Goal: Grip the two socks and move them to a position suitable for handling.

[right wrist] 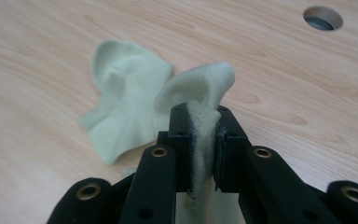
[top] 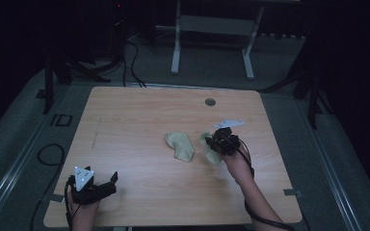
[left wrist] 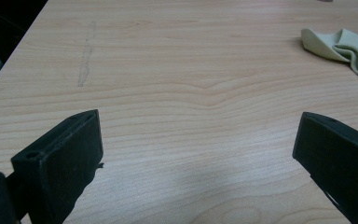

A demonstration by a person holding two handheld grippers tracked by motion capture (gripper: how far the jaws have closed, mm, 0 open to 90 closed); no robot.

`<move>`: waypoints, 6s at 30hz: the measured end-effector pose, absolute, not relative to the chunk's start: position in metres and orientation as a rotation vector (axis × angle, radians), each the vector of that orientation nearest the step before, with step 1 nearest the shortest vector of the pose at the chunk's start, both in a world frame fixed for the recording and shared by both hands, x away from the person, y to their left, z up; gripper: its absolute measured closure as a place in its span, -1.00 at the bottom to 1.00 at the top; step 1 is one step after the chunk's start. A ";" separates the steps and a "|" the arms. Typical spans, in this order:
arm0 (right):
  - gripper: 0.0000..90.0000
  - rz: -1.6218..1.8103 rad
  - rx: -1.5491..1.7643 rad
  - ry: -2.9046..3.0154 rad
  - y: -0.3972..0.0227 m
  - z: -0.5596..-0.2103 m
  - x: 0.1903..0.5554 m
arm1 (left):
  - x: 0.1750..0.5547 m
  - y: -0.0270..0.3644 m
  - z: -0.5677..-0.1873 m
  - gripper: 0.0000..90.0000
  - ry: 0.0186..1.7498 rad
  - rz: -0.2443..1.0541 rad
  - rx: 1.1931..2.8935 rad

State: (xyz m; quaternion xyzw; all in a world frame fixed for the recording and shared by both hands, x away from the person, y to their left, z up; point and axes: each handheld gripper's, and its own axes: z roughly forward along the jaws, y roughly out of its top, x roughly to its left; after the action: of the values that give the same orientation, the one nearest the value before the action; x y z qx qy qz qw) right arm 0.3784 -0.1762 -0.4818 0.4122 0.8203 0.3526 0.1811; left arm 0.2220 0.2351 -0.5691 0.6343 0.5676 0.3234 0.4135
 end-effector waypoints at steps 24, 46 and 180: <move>0.77 1.072 0.845 2.495 -0.154 -0.503 0.281 | 0.221 0.225 -0.567 -0.97 1.327 0.795 1.617; -0.09 0.991 0.762 2.603 -0.139 -0.565 0.266 | 0.222 0.214 -0.570 -0.97 1.291 0.733 1.660; 0.92 0.890 1.227 2.352 -0.269 -0.557 0.281 | 0.283 0.011 -0.568 0.99 0.482 0.294 2.309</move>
State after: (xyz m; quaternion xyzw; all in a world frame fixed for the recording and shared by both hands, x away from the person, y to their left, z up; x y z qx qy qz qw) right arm 0.2807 -0.2690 -0.5568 0.4321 0.8282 0.3133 0.1710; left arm 0.2827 0.0111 -0.5683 0.9013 0.1881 0.1147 0.3730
